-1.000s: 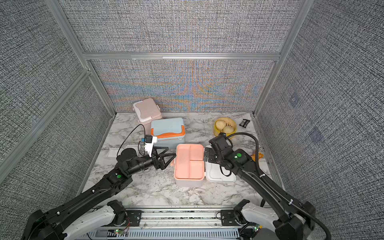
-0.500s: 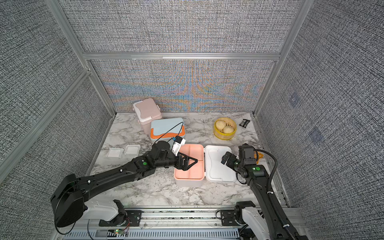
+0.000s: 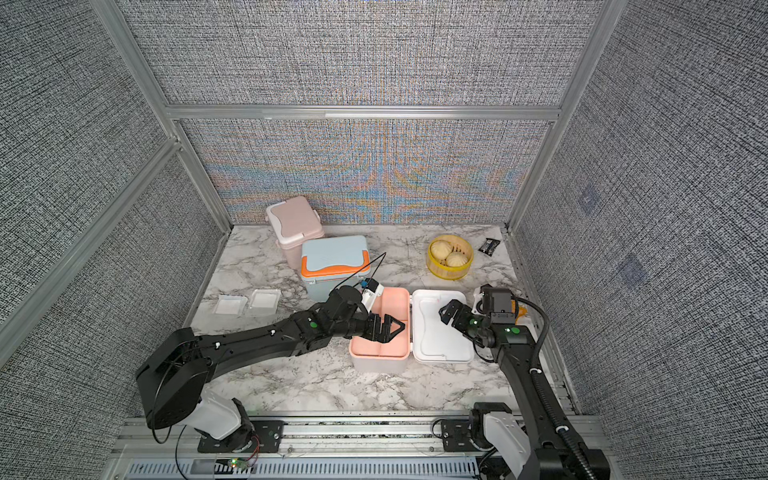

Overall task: Open first aid kits and take out gauze
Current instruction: Close the lid of the first aid kit.

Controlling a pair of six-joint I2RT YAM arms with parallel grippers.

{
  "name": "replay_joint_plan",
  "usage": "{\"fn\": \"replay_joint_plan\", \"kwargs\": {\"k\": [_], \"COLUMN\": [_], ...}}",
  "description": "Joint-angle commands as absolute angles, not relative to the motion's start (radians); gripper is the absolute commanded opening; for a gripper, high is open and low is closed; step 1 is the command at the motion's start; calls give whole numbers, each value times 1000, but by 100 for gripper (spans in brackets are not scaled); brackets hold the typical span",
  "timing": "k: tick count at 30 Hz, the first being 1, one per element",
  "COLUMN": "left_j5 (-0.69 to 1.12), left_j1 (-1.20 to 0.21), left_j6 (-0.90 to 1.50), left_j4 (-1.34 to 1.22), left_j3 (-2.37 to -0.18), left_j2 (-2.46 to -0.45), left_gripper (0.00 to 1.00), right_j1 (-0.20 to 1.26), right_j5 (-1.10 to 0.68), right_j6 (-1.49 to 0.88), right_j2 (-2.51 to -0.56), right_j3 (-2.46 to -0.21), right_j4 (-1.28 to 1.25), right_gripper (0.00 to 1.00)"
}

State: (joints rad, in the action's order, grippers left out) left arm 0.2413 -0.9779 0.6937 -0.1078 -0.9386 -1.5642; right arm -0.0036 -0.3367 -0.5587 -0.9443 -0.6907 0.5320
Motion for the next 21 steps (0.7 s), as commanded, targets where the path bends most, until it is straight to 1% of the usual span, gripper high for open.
{"fn": "replay_joint_plan", "kwargs": {"k": [1,6,10,16,21], "left_j5": [323,308,303,316,262], "left_j1": [-999,-1015,-1020,-1020,-1019], "left_j6": [740,789,837,898,867], "left_j4": [-181,-265,-359,-496,-488], "left_j3": [-936,-931,-929,-917,-862], "left_j2": [-1592,-1621,-1643,-1656,-1564], "left_gripper": [100,100,100,100,100], "right_j1": [2,6,28,153,257], "right_j5": [-551,-615,-673,-673,-608], "right_j6": [-583,-629,-669,-691,-662], "right_j2": [-914,-864,-873,-929,-964], "right_j3": [-739,-815,-877,-980,-1055], "right_j4": [494,498,468,445,474], "right_gripper": [99,99,99,99,99]}}
